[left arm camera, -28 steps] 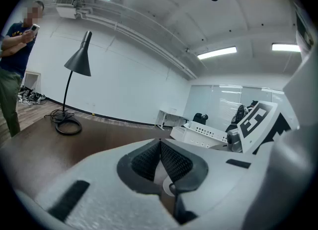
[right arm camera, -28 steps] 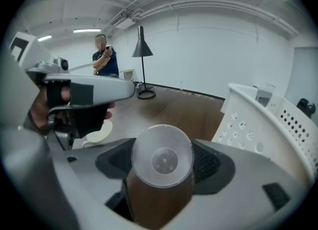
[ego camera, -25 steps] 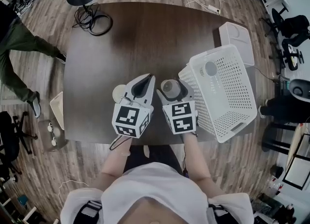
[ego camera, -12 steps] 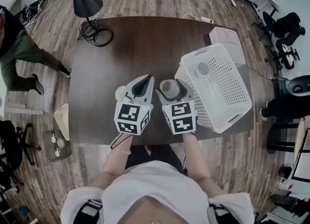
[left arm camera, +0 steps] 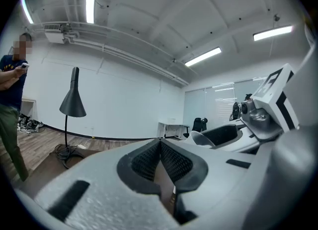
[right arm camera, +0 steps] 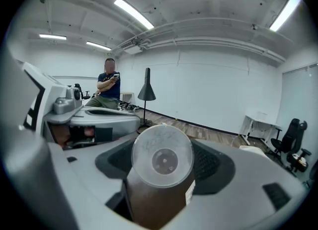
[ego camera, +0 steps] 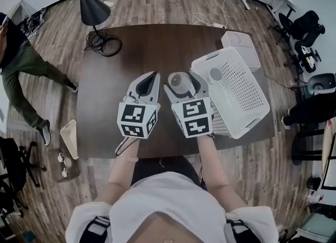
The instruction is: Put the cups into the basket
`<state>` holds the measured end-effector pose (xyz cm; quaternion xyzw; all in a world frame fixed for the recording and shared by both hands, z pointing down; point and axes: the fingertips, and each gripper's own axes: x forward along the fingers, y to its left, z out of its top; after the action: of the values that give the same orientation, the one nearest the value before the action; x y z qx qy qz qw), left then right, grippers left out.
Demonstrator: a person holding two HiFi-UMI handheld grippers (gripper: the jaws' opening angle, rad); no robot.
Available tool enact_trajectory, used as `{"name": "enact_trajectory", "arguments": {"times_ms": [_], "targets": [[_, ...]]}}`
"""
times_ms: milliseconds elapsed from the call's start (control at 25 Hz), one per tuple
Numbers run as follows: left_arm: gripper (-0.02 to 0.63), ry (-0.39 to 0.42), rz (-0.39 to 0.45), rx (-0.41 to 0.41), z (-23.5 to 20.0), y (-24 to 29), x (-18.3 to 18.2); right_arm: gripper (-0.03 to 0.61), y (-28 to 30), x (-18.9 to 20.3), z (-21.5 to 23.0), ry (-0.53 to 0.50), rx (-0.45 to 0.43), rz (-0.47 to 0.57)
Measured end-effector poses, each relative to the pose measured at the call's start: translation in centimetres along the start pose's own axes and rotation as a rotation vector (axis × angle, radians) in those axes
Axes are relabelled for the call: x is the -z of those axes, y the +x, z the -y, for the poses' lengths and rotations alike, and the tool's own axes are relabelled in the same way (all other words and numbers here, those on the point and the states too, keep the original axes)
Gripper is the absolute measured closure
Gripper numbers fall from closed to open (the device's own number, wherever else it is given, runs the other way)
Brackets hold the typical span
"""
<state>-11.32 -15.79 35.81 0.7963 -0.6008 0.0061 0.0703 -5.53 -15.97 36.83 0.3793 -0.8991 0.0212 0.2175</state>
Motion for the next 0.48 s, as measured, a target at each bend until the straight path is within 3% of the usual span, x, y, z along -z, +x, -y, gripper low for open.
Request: {"name": "enact_trajectory", "arguments": {"times_ms": [200,480], "targets": [[0.603,0.011,0.026,0.038,1.3,0.9,-1.4,0.238,-1.0,-2.0,1.4,-0.018,0.028,0.037],[0.603,0.021,0.012,0.154,5.8,3.2,-1.4,0.238,-3.7,-0.1,5.3,0.019,0.128,0.011]]}}
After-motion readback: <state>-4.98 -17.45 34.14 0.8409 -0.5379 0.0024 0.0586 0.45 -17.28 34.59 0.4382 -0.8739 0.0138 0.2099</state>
